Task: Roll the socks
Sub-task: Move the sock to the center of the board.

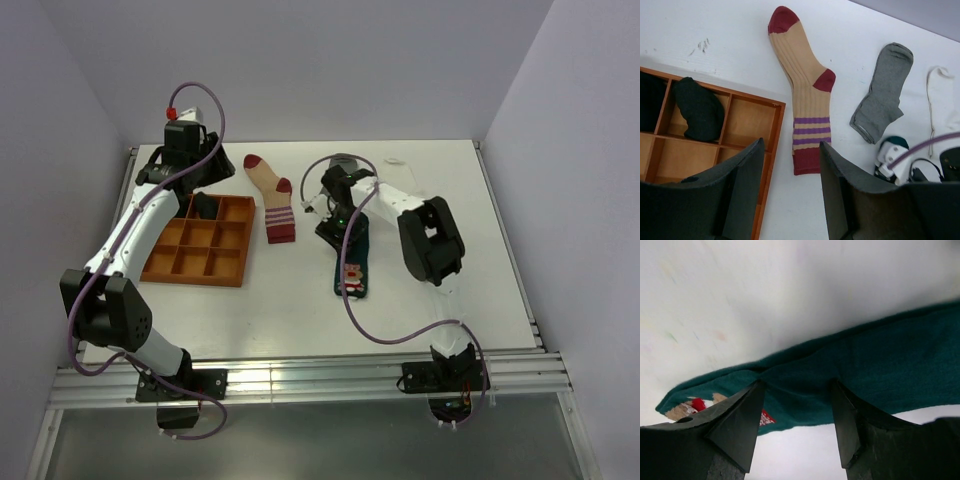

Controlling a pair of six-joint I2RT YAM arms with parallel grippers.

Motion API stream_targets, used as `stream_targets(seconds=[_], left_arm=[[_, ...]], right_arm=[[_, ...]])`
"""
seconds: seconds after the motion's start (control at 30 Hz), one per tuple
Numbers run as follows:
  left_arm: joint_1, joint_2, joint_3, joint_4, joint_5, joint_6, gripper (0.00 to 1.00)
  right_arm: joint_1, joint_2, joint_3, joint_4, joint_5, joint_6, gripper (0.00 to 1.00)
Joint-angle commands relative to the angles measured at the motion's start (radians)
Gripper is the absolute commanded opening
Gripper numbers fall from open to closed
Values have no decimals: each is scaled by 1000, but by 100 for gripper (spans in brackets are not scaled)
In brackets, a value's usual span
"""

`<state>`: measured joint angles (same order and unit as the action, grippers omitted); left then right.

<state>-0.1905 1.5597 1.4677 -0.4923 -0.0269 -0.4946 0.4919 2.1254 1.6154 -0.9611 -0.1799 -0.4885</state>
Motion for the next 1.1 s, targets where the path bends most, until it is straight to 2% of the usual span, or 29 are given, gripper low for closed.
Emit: stream_targets(seconds=[0.0,0.07,0.17,0.33,0.6,0.7,0.8,0.93,1.07], left_arm=[[-12,-52,-6,15,8,-10,53],[-15,-50,-9,17,8,-10,53],[-18,-44,-10,17,15,-10,53],[-32,-38,-18,23,18,-4,53],[-46,-35,-1,35,-1,-7,53],[-46,-29,26,18,-16,-2,53],[-44,-30,54,8,-27,-1,54],[-43,-33,89,-6,-68,-18,53],[-29,-39,128,-2,-65,-38,53]], right_arm=[[14,92,168,-57,-32,42,63],[14,172,309,-88,-39,71,63],[14,199,362,-84,-35,114,63],[13,113,267,1,-16,116,63],[13,-142,146,127,11,77,64],[14,-225,77,128,-54,48,65],[17,-315,-75,160,-93,13,65],[59,-454,-367,280,-89,-15,65],[120,-530,-534,421,-73,-18,64]])
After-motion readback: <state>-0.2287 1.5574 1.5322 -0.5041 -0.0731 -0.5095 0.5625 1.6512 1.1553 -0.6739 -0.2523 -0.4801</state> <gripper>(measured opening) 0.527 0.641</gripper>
